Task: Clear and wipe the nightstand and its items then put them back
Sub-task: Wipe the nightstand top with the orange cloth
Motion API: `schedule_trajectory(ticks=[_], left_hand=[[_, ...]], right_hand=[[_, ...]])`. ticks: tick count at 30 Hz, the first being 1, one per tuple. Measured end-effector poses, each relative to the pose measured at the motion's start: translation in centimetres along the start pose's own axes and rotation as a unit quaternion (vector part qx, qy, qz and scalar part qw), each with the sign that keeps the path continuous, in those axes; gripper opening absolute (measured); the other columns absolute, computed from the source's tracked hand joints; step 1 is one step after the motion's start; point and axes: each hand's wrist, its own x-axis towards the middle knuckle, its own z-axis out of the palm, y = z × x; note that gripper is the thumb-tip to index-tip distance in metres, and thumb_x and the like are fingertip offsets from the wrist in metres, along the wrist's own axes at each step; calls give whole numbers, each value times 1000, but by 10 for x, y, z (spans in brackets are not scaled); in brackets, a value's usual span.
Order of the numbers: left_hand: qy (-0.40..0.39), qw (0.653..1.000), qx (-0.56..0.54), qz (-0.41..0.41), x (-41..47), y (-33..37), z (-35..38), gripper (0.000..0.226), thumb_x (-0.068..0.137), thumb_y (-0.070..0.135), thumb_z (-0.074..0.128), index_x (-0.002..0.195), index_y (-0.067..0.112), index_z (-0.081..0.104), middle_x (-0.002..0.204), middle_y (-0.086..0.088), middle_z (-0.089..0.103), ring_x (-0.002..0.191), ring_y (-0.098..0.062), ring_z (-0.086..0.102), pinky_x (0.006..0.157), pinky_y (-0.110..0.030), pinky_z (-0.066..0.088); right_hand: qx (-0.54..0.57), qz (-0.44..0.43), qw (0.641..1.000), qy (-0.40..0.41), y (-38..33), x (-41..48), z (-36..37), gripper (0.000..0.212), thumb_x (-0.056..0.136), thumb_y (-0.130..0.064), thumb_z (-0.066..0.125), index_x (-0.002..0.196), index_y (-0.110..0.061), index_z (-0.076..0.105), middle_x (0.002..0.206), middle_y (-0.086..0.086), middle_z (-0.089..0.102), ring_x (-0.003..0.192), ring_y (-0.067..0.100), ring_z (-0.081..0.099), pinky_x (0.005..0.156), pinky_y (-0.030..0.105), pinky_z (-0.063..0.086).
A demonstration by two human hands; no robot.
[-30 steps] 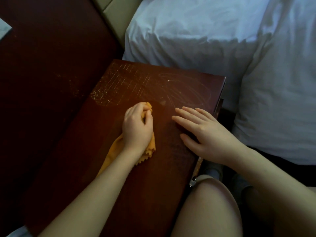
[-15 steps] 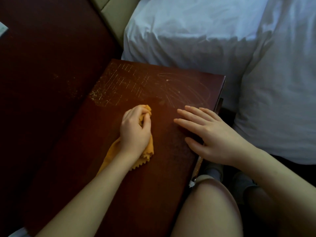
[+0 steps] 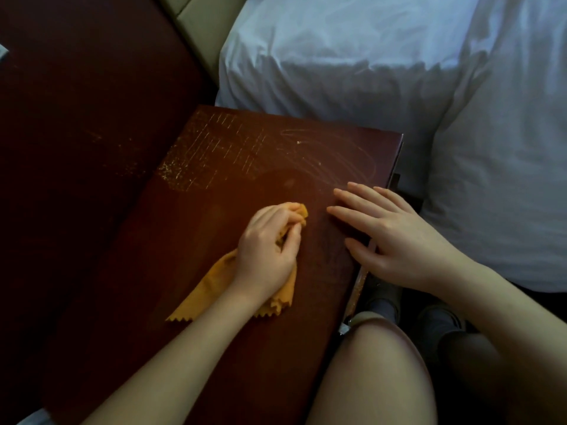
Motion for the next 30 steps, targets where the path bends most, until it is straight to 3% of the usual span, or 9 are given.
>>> schedule_trajectory(ticks=[3,6,10,18,26,30], left_hand=[[39,998,16,-56,6,-5,-1,7,88,11,56,89,14,63,100,13,56,100,-2,47,87,3,25],[78,990,25,-116,31,-1,6,7,89,12,53,90,14,60,95,14,53,99,-8,50,79,-3,26],[45,998,26,-45,50,19,22,6,88,10,54,87,12,60,94,3,63,94,-11,53,78,-8,27],[-23,999,-10,41,6,14,10,11,87,14,55,90,13,66,105,4,65,106,-8,53,92,-13,37],[61,996,29,-60,45,21,23,7,88,9,53,88,12,60,94,3,63,95,-10,52,79,-8,26],[54,998,25,-33,52,33,32,6,87,10,53,86,11,59,92,2,63,92,-12,52,77,-10,27]], right_hand=[[-1,3,1000,-5,1,-4,-2,54,84,-33,44,136,-20,47,147,2,35,136,9,12,113,37,10],[-3,1,1000,-9,2,-7,-4,51,87,-30,49,136,-20,46,148,1,33,136,9,10,113,36,8],[1,-3,1000,-10,4,-10,-8,50,88,-22,58,137,-20,45,149,0,31,135,6,6,113,30,3],[12,8,1000,-6,15,-21,-18,50,87,-20,60,135,-20,47,148,1,33,136,8,8,112,32,5],[10,-2,1000,-21,8,-17,-16,50,89,-24,56,137,-23,44,150,-2,29,135,3,5,112,29,1],[10,5,1000,-3,2,-11,-16,45,90,-26,51,134,-21,49,147,0,35,141,15,18,112,31,7]])
